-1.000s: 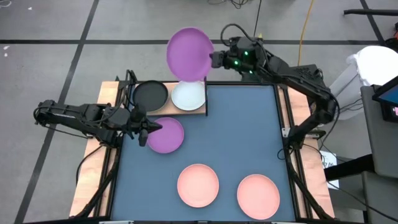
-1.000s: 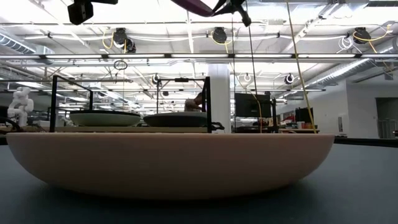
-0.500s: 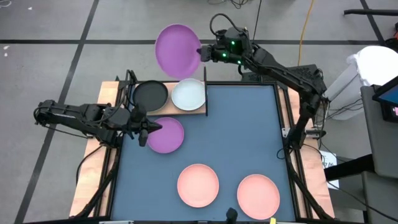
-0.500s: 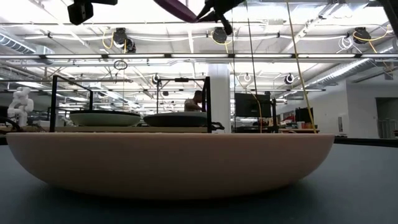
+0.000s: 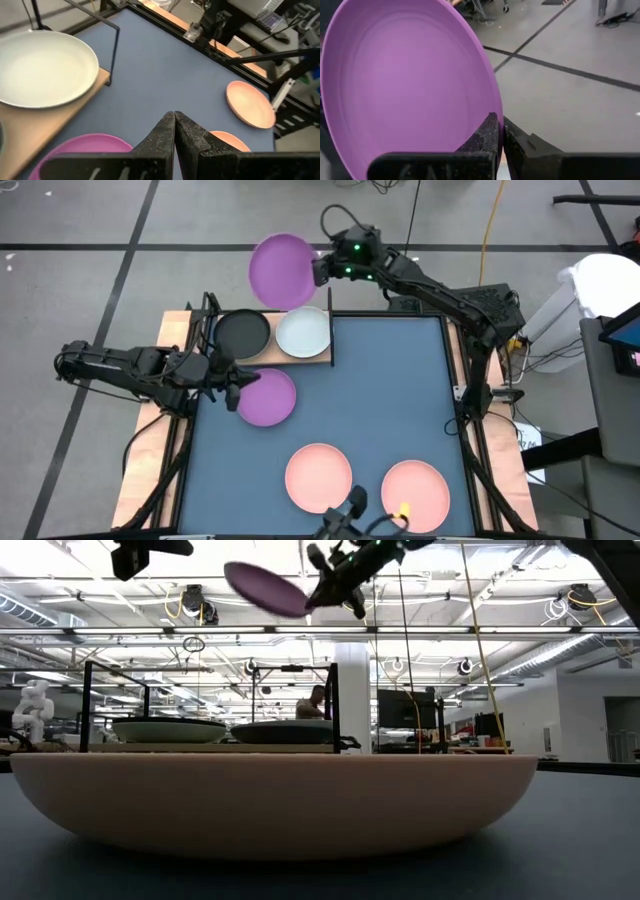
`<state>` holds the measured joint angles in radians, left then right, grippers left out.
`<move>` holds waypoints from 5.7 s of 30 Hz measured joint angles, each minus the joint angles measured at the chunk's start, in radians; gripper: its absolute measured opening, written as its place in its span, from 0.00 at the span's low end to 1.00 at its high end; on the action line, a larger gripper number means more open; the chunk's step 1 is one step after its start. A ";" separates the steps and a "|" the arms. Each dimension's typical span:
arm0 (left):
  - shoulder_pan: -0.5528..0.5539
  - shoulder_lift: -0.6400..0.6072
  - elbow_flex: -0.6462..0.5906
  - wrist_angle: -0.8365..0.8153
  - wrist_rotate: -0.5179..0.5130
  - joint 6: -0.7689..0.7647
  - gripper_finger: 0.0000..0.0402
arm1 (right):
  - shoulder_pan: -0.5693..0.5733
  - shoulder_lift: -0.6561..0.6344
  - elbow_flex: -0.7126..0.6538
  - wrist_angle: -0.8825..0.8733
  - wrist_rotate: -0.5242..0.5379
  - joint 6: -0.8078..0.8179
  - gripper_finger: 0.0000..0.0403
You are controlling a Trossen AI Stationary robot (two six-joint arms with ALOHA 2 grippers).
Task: Place and stack plates onto a shelf
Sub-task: Stack the right violet plate on top of the light blue plate on the shelf
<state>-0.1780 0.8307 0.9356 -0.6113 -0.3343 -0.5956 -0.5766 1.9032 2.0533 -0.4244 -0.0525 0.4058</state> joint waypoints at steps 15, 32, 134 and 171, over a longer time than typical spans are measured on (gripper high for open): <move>0.000 0.000 0.000 -0.001 -0.031 -0.016 0.03 | 0.004 0.152 -0.001 0.105 -0.031 -0.568 0.00; 0.000 0.007 0.000 -0.002 -0.071 -0.048 0.03 | 0.002 0.157 -0.060 0.002 -0.027 -0.737 0.00; -0.003 0.007 0.000 -0.150 -0.004 -0.030 0.03 | 0.051 -0.419 -1.621 1.255 -0.189 -0.346 0.00; -0.003 0.007 0.000 -0.144 -0.007 0.041 0.03 | 0.033 -0.032 -1.376 1.408 -0.187 -0.358 0.00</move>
<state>-0.1810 0.8375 0.9356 -0.7550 -0.3408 -0.5545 -0.5438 1.8709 0.6773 0.9834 -0.2394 0.0477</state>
